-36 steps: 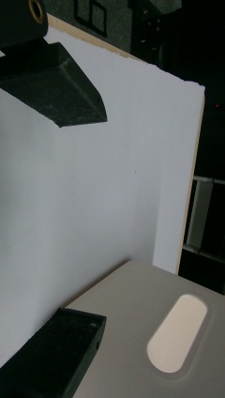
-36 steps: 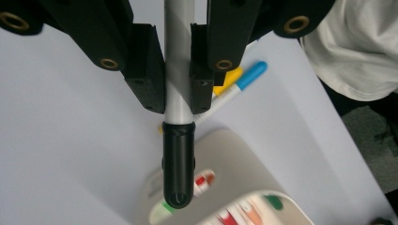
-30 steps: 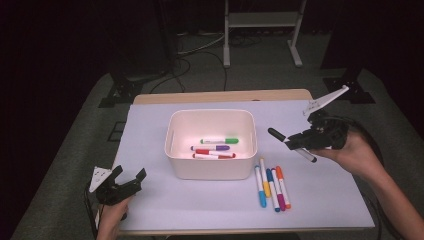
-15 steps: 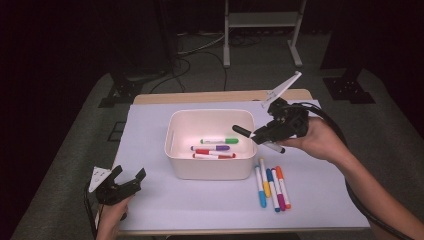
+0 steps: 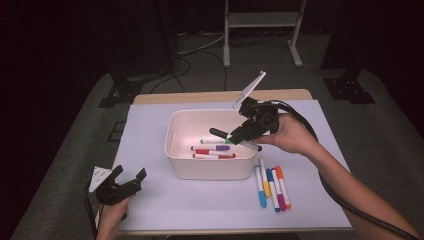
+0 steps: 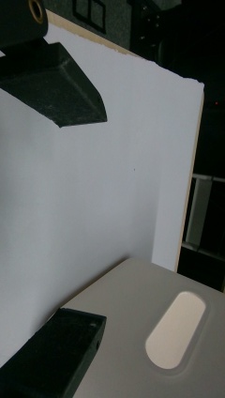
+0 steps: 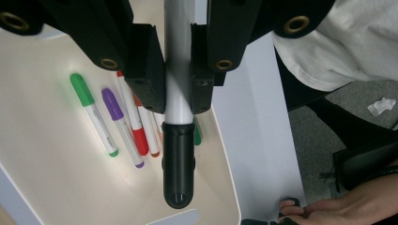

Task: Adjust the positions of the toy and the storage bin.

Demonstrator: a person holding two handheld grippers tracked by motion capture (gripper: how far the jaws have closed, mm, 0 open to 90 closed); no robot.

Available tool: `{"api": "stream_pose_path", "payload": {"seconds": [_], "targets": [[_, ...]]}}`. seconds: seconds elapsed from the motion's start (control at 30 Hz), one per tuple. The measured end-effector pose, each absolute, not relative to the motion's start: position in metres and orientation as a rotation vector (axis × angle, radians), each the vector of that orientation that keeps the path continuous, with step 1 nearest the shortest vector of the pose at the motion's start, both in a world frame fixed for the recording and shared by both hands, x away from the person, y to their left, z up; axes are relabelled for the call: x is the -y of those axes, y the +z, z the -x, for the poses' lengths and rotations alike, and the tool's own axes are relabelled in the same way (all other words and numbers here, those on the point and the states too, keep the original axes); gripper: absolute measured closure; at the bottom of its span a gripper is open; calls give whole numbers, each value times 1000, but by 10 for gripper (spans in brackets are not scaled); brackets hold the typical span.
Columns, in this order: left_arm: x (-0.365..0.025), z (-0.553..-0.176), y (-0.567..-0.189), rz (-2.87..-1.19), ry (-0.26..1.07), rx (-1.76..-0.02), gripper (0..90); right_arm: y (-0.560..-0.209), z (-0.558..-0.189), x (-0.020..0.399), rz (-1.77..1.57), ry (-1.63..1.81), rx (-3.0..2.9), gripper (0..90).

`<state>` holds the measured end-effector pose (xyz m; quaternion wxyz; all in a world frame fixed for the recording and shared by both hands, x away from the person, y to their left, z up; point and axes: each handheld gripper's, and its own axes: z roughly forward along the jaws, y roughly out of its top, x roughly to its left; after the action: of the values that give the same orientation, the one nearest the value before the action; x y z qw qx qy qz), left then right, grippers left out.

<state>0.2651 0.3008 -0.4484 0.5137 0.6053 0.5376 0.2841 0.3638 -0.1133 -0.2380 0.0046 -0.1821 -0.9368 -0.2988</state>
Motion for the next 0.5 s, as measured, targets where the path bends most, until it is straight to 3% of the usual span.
{"api": "stream_pose_path", "payload": {"seconds": [0.5], "targets": [[-302,-265,-449,-1449,683,-1293,32,-259,-379,76,509,-877,2919,757]]}}
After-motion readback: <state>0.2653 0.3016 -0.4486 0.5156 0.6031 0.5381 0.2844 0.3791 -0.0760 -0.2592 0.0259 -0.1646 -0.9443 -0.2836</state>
